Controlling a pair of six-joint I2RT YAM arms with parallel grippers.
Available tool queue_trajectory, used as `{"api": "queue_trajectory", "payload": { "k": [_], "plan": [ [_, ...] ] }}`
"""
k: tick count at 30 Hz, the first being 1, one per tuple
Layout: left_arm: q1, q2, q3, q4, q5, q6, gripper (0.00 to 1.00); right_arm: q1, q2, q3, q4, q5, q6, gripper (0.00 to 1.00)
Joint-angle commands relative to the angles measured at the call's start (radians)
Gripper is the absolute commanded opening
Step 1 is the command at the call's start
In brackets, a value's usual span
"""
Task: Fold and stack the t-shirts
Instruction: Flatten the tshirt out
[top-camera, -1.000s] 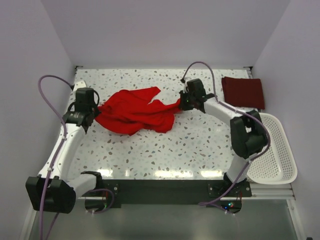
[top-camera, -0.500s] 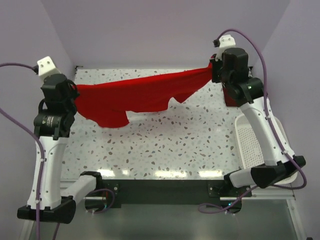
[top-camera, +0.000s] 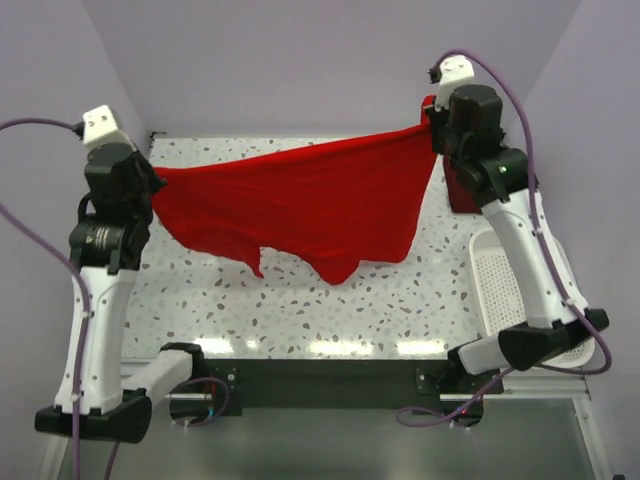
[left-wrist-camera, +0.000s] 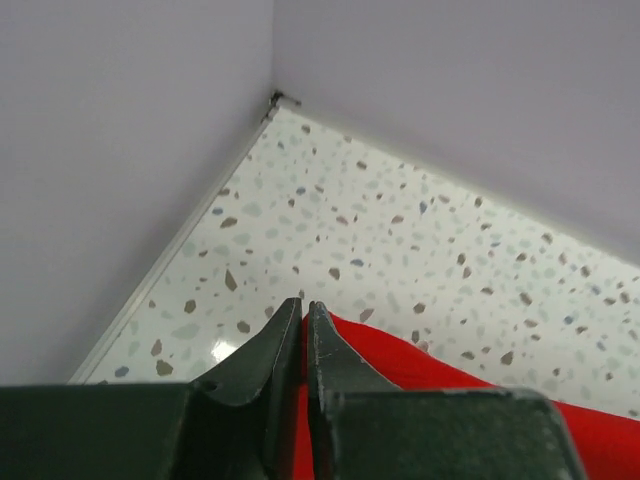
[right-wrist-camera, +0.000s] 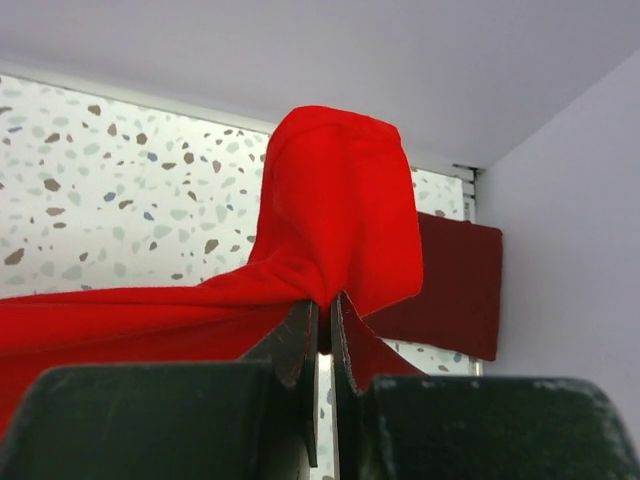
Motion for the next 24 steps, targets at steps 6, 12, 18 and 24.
{"api": "queue_trajectory", "payload": {
  "k": [6, 12, 18, 24],
  "plan": [
    [0.012, 0.449, -0.072, 0.243, 0.074, -0.043, 0.23, -0.104, 0.449, 0.053, 0.138, -0.084, 0.086, 0.15],
    [0.012, 0.678, 0.084, 0.28, 0.178, -0.051, 0.64, -0.117, 0.609, 0.233, 0.042, -0.152, 0.214, 0.59],
    [0.01, 0.51, -0.102, 0.231, 0.215, -0.069, 0.81, -0.115, 0.414, -0.067, 0.159, -0.287, 0.307, 0.7],
    [-0.045, 0.305, -0.443, 0.223, 0.342, -0.072, 0.74, -0.043, 0.218, -0.457, 0.283, -0.588, 0.333, 0.67]
  ]
}}
